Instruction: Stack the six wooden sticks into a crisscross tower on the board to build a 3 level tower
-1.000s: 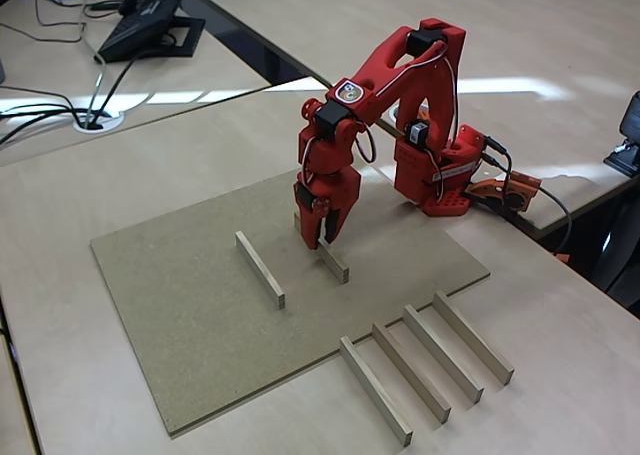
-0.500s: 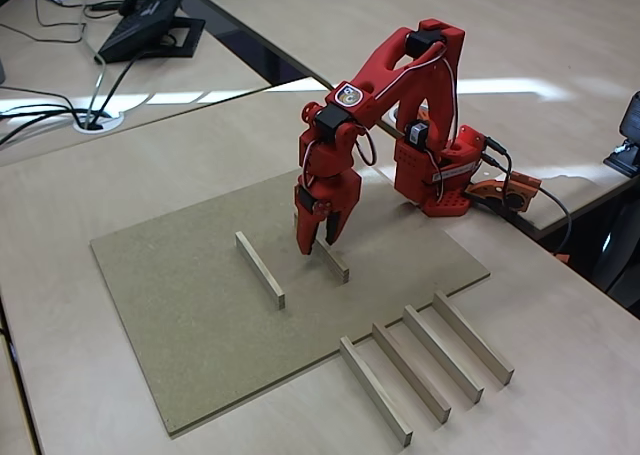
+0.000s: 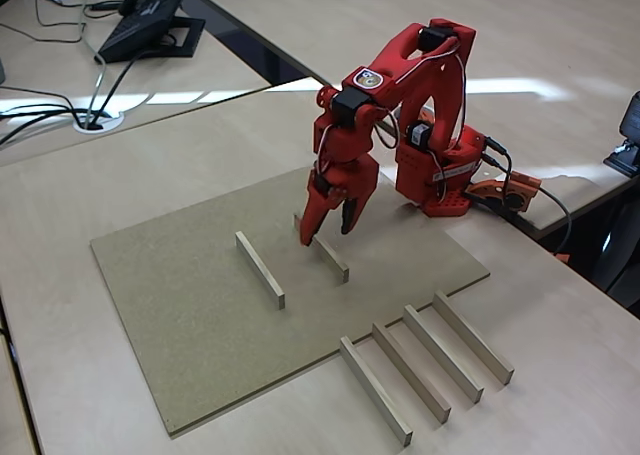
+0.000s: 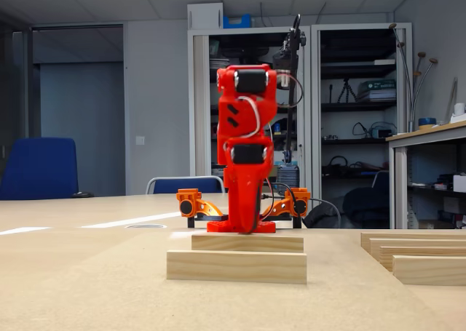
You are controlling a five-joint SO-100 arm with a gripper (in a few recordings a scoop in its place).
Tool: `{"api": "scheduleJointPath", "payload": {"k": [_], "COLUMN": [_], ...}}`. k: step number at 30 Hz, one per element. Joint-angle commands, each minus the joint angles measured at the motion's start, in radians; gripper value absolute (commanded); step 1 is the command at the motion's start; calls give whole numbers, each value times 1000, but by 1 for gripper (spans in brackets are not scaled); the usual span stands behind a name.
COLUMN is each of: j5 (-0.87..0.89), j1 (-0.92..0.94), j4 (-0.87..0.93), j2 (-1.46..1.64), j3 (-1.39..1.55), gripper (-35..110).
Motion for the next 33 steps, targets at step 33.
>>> {"api": "scheduleJointPath", "payload": {"k": [33], "j5": [830], "j1": [-836], "j4": [40], "j2": [-310], "j3": [-492], "gripper": [29]}}
